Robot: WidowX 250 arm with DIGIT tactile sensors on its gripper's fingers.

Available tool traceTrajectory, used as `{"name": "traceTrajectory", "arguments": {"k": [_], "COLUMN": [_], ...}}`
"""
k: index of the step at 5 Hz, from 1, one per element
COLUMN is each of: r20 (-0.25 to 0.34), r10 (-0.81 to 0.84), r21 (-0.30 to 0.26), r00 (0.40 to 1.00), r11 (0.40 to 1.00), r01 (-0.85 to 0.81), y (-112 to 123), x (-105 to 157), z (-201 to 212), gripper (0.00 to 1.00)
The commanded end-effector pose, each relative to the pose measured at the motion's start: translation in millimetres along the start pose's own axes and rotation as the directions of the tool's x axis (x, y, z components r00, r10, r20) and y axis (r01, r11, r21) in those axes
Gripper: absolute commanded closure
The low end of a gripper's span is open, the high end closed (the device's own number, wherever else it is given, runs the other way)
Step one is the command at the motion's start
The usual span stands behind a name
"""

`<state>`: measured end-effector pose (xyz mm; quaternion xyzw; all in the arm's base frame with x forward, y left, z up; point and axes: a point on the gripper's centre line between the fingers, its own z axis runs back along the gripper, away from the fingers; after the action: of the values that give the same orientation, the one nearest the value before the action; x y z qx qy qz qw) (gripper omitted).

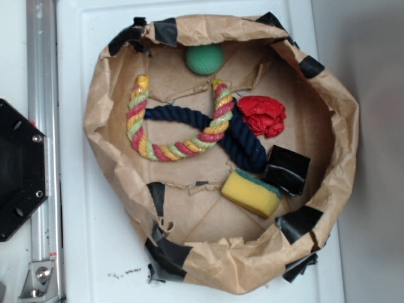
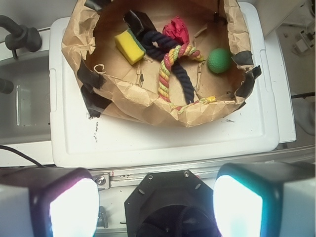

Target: Grab the green sponge.

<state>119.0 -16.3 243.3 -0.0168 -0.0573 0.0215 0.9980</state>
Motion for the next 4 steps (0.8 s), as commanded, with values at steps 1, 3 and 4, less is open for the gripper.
{"name": "traceTrajectory", "arguments": {"k": [1,3,4], "r20": [0.000,0.032,0.078], "r10": [0.000,-0.134,-0.145], "r21": [0.000,0.013,-0.005], "r00": [1.000,0.990,0.986], "r11": [1.000,0.991,0.989], "r01": [0.000,0.134,0.146], "y": [0,6,-4], "x": [0,83,116], "z": [0,-78,-102], "gripper": [0.00,0.00,0.00]}}
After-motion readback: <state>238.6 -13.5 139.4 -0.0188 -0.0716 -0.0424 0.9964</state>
